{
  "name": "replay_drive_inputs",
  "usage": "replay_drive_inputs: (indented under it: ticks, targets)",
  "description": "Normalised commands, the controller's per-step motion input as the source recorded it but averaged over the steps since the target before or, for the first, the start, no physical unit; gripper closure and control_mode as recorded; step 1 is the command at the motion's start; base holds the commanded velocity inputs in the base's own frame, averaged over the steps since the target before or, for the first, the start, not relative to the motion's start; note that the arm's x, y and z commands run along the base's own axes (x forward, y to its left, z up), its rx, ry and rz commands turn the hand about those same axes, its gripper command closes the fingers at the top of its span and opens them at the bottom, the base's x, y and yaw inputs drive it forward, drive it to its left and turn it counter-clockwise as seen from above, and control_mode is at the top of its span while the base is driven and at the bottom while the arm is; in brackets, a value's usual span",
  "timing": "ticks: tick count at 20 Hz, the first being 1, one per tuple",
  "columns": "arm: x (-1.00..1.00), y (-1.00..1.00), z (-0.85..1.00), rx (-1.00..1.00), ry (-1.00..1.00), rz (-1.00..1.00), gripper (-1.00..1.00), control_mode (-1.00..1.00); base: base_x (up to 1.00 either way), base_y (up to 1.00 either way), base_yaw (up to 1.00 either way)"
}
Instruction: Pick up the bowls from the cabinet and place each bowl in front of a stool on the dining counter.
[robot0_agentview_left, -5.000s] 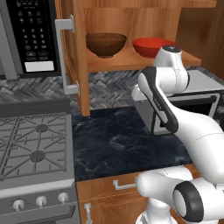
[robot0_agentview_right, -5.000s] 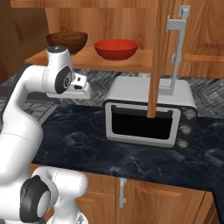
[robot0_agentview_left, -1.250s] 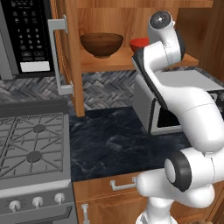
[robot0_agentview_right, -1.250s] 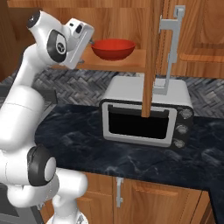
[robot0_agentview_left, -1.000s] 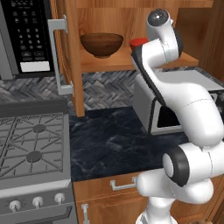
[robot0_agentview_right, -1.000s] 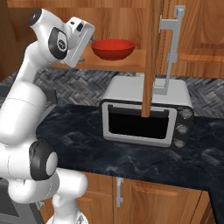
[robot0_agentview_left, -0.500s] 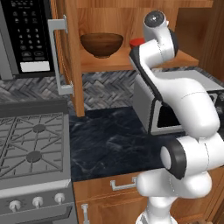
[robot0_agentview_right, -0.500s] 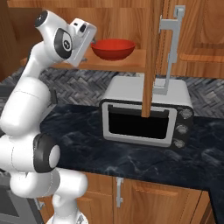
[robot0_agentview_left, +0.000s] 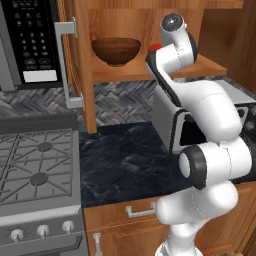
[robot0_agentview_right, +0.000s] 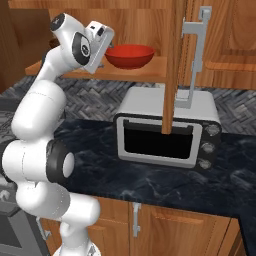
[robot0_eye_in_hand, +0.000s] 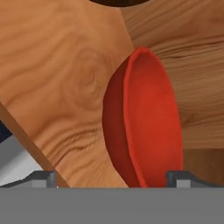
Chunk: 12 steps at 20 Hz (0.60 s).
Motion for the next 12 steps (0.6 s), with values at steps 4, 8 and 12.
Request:
replay_drive_inputs:
  ticks: [4,8,12]
  targets:
    - [0.45,0.0,0.0,0.0,0.01,0.03,-1.0,-1.0,0.0,0.0,0.0]
    - [0.39,0.0,-0.06,0.0,0.0,0.02,-1.0,-1.0,0.0,0.0,0.0]
    - [0.2,0.0,-0.14,0.0,0.0,0.0,-1.0,-1.0,0.0,0.0,0.0]
